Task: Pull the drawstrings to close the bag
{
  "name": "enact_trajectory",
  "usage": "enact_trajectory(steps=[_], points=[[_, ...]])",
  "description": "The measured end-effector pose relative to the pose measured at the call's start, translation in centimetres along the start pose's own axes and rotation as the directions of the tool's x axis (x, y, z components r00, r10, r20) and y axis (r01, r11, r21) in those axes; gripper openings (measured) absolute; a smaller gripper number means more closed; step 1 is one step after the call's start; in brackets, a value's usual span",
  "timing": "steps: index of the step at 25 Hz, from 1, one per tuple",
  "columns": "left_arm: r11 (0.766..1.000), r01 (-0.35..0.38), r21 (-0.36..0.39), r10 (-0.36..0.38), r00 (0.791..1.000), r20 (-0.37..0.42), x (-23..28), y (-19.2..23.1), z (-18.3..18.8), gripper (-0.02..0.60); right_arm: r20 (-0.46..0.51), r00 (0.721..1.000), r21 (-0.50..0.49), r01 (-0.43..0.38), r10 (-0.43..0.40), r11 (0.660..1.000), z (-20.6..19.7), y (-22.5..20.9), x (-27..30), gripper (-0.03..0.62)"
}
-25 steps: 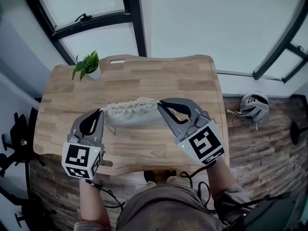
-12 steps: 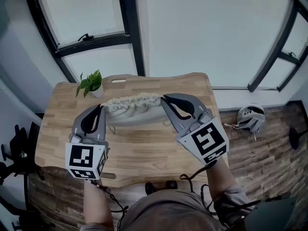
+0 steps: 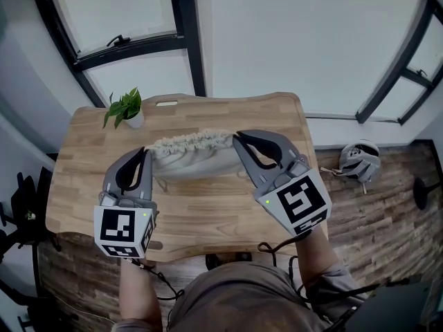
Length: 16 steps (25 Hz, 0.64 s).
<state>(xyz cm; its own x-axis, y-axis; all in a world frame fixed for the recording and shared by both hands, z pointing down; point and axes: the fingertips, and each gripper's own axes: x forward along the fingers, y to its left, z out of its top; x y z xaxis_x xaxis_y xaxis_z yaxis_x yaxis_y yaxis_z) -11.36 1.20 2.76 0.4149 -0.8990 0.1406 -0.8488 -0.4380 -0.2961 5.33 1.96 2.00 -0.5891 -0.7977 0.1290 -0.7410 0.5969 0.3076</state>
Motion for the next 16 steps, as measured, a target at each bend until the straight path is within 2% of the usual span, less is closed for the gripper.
enact_trajectory(steps=[16], points=[[1.000,0.000,0.003,0.000,1.000,0.005,0.59,-0.04,0.38,0.008,0.004,1.000,-0.001,-0.003,0.003,1.000,-0.28,-0.54,0.25,0.035]])
